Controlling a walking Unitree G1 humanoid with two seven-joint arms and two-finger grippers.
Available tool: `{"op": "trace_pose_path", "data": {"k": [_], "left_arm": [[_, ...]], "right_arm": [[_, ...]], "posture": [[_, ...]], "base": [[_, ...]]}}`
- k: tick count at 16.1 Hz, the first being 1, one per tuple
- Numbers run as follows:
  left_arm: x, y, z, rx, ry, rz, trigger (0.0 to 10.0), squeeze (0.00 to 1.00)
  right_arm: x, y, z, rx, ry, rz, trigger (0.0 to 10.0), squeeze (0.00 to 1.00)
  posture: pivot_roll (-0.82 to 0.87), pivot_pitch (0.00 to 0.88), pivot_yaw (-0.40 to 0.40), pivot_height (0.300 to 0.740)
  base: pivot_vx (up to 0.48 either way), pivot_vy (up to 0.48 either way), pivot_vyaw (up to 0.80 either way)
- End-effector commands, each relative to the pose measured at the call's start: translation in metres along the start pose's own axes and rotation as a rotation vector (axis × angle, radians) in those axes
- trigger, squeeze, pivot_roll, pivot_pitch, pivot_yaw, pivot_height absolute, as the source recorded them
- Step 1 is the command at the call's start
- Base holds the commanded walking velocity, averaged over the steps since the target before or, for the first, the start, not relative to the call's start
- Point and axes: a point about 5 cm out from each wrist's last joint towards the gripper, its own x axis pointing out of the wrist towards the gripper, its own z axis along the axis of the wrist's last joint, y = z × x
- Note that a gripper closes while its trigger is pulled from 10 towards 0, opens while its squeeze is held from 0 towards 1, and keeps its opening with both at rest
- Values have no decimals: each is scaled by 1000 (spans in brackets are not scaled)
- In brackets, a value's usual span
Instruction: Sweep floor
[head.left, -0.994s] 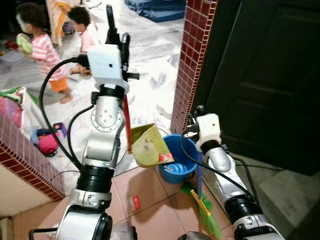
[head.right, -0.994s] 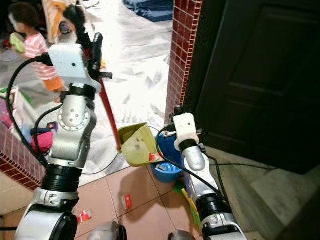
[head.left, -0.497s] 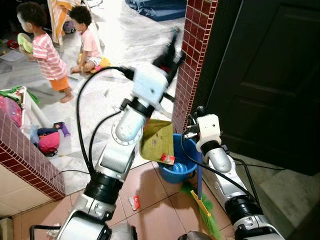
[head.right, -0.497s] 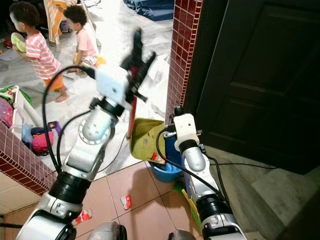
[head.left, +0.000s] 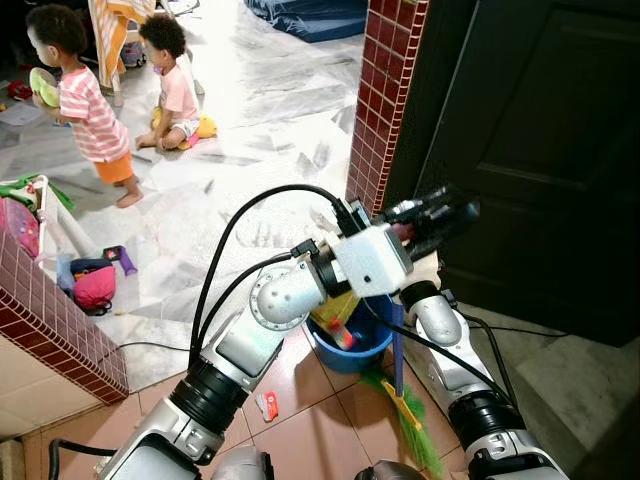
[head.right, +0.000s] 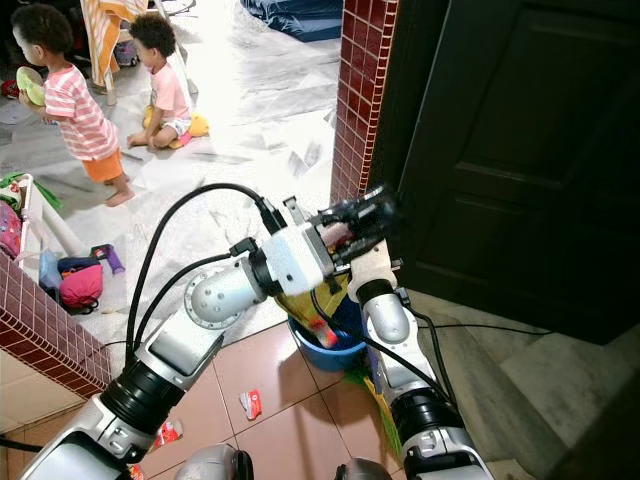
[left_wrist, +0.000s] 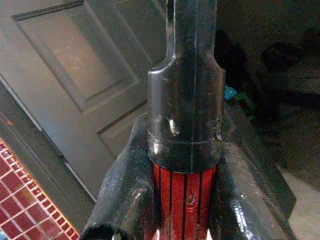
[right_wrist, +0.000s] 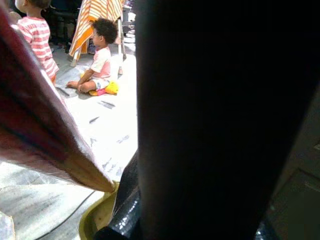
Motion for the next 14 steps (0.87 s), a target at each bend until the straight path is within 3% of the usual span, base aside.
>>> {"op": "trace_pose_path", "data": {"k": [1, 3, 4, 5, 8, 10, 12, 14], "left_arm": [[5, 7, 9, 85, -43, -28, 10000, 0], [7, 11, 12, 120, -58, -2, 10000, 0], [9, 19, 19, 162, -92, 44, 10000, 0], [12, 29, 26, 142, -116, 96, 10000, 0], [14, 34, 22, 164, -70, 61, 10000, 0], [15, 23, 14, 189, -9, -71, 10000, 0], [19, 30, 15, 103, -18, -10, 10000, 0], [22, 32, 18, 134, -29, -10, 10000, 0]], "right_arm": [[5, 2, 9, -17, -48, 18, 10000, 0], [5, 1, 9, -21, -51, 17, 10000, 0], [5, 1, 10, -24, -53, 16, 10000, 0], [5, 1, 10, -25, -53, 17, 10000, 0], [7, 3, 11, -27, -59, 18, 10000, 0], [6, 3, 11, -27, -63, 19, 10000, 0], [6, 2, 10, -33, -60, 26, 10000, 0], [6, 1, 10, -36, -60, 27, 10000, 0]], "posture": [[-2, 0, 12, 740], [-5, 0, 11, 740], [-5, 0, 11, 740], [3, 0, 6, 740], [9, 0, 8, 740], [8, 0, 3, 740], [3, 0, -4, 740], [3, 0, -5, 740]], "base": [[0, 0, 0], [0, 0, 0], [0, 0, 0], [0, 0, 0], [0, 0, 0], [0, 0, 0], [0, 0, 0], [0, 0, 0]]}}
